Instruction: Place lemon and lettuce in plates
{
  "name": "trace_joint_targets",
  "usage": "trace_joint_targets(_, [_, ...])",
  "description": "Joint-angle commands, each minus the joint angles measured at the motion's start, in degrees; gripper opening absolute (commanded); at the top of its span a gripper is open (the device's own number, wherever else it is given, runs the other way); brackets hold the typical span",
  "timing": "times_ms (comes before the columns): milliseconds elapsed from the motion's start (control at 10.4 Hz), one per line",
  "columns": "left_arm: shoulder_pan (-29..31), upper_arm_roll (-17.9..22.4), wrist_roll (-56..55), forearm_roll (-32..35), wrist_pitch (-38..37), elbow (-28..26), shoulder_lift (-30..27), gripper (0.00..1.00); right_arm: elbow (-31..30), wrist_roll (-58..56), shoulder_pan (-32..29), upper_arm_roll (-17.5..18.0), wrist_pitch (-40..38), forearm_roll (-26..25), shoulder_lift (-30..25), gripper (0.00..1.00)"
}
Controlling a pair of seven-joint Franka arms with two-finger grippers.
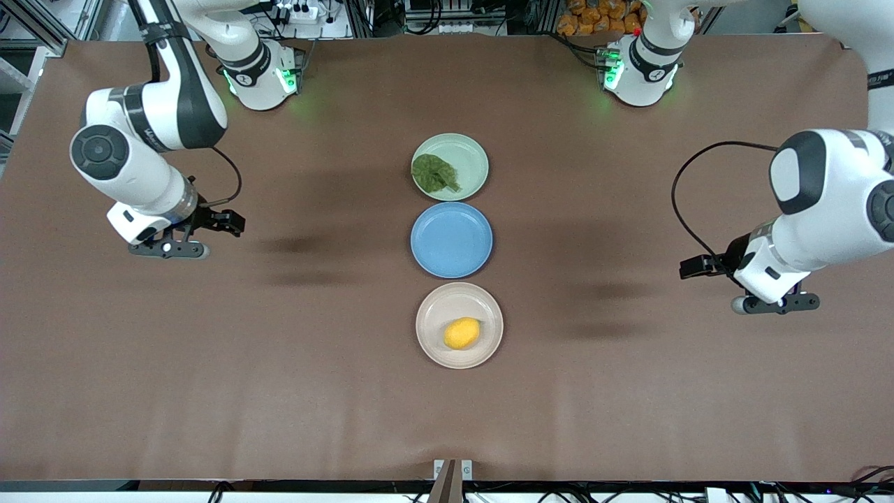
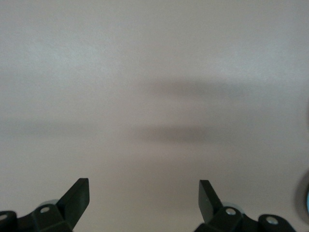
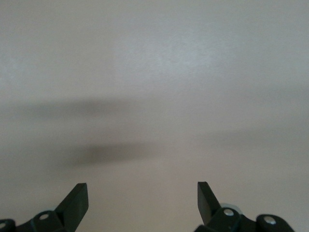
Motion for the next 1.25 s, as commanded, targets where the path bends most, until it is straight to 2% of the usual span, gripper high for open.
trace_joint_targets(0, [0.1, -0.3, 0.7, 1.1, -3.8, -2.7, -6.0, 1.00, 4.9, -3.5, -3.6, 0.3, -4.8, -0.1, -1.4, 1.00])
trace_joint_targets(96, [0.1, -0.2, 0.7, 1.1, -5.6, -2.7, -8.0, 1.00, 8.9, -6.0, -4.3, 0.3, -8.3, 2.0, -1.2, 1.00])
trace_joint_targets(192, [0.1, -0.1, 0.7, 1.1, -8.3, -2.3, -9.6, 1.00, 11.5, -7.5, -5.8, 0.1, -9.8, 8.7, -1.5, 1.00])
trace_joint_targets(288, [0.0, 0.0, 0.7, 1.1, -11.4, -1.8, -10.8, 1.00, 14.2, -9.6, -6.5, 0.1, -12.4, 10.7, -1.7, 1.00])
trace_joint_targets(575, [-0.6, 0.0, 0.8, 3.5, -20.0, 5.1, -11.3, 1.00, 24.5, -10.6, -6.4, 0.0, -21.9, 8.8, -1.8, 1.00])
trace_joint_targets(671, [-0.6, 0.0, 0.8, 3.5, -21.6, 6.9, -11.2, 1.00, 27.6, -10.6, -6.4, 0.0, -24.3, 6.9, -1.8, 1.00])
trace_joint_targets(863, [-0.6, 0.0, 0.8, 3.5, -24.7, 11.0, -10.8, 1.00, 34.4, -10.6, -6.5, -0.8, -30.0, 6.3, -1.8, 1.00])
trace_joint_targets(1151, [-1.0, 0.0, 0.6, 3.5, -25.3, 14.5, -10.2, 1.00, 37.9, -10.5, -6.7, -1.3, -34.3, 6.4, -2.1, 1.00])
